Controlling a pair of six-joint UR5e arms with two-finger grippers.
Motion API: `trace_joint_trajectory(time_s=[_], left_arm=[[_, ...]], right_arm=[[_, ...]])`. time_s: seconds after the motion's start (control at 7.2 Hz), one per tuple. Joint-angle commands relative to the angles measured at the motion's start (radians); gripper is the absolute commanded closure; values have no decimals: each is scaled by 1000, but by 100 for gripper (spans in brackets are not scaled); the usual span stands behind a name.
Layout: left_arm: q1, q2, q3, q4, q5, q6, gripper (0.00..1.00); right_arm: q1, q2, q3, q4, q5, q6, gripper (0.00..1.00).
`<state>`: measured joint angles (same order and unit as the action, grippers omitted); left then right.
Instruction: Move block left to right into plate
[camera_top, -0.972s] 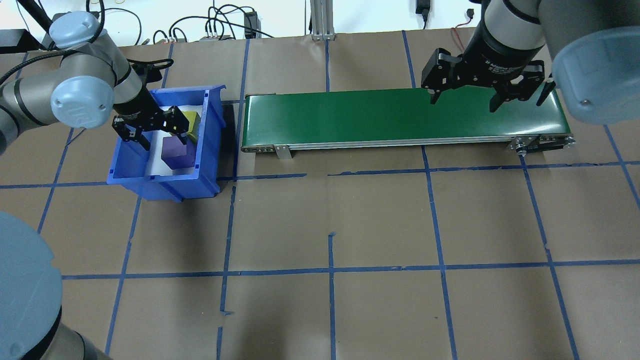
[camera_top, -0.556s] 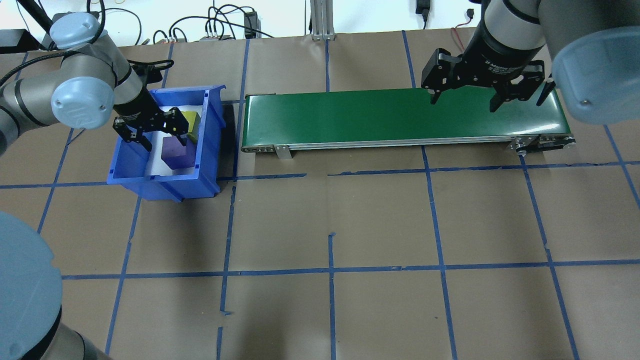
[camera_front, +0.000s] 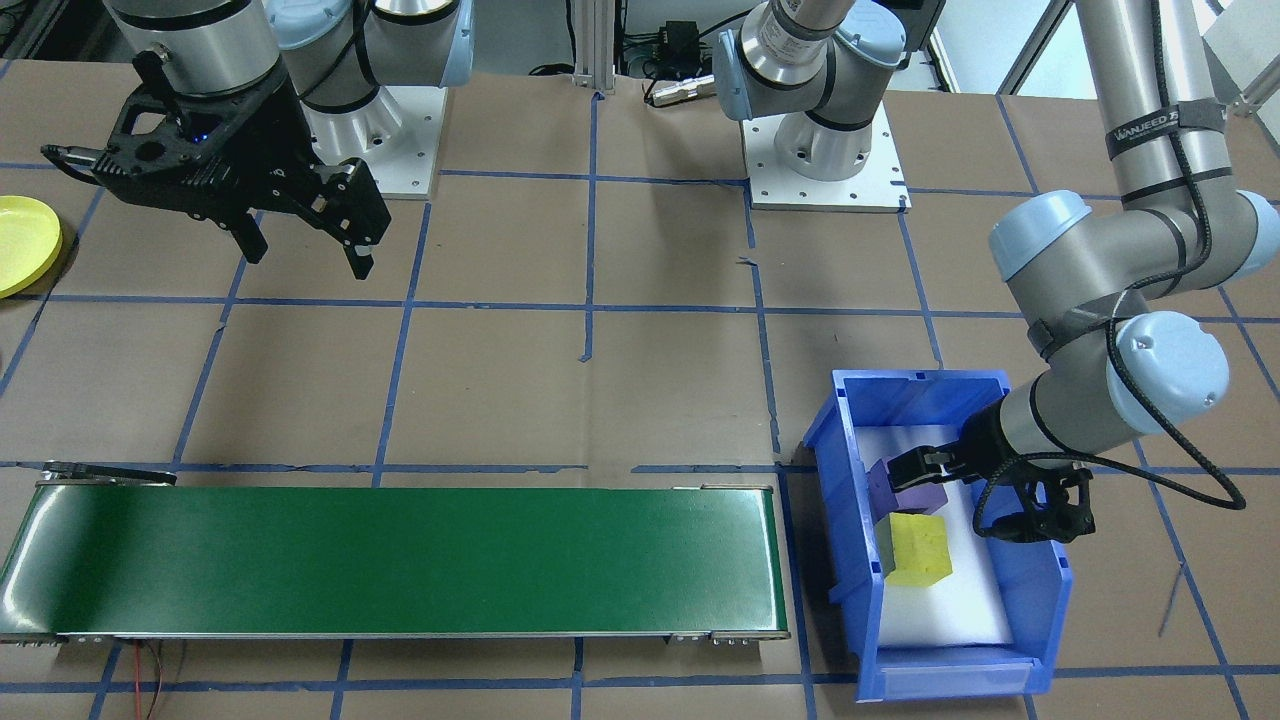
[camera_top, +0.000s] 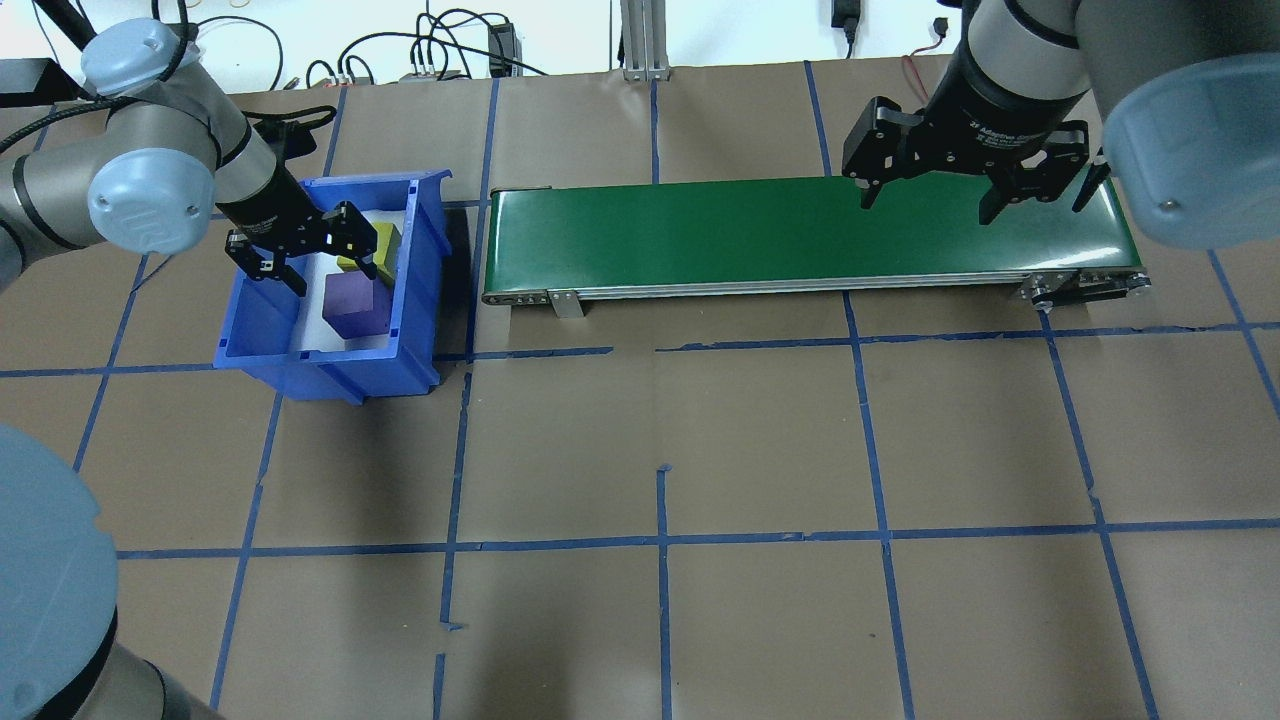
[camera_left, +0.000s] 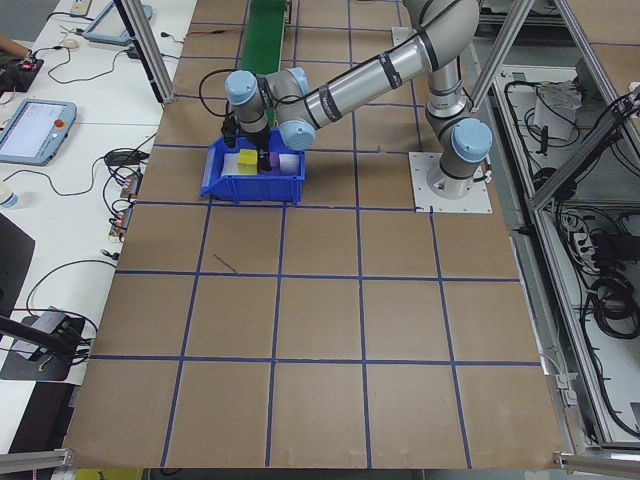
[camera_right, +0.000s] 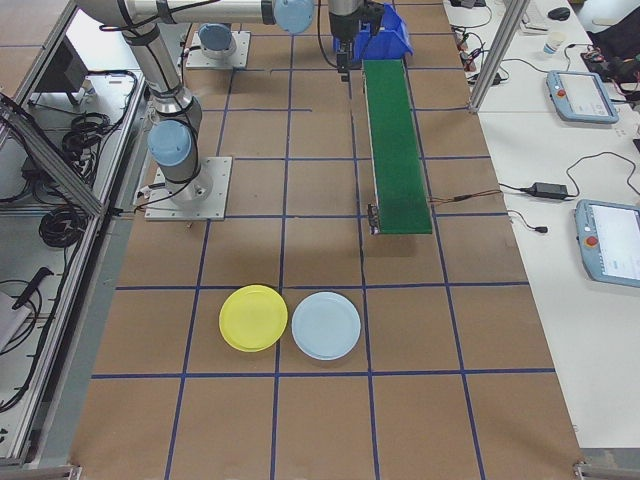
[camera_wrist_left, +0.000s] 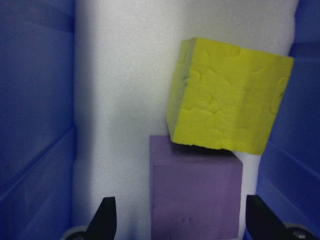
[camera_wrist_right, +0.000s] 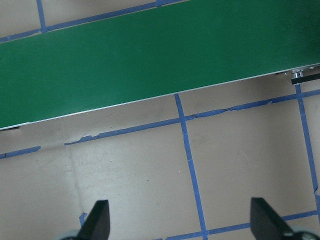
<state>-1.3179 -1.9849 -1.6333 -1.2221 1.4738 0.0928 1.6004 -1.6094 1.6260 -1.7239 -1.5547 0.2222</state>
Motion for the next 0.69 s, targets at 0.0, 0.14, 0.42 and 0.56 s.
trace_joint_trajectory(time_s=[0.0,0.14,0.42,0.56], left_arm=[[0,-8,-14,-2,-9,-28,7],[0,-12,-20,-1,-10,-28,7],[0,-29,-39,6,-38,-25,8],[0,-28,-37,6,-30,-15,29]], right_arm=[[1,0,0,0,-2,-1,0],[1,0,0,1,-2,-1,0],[0,0,0,1,-1,-1,0],[0,0,0,1,-1,-1,0]])
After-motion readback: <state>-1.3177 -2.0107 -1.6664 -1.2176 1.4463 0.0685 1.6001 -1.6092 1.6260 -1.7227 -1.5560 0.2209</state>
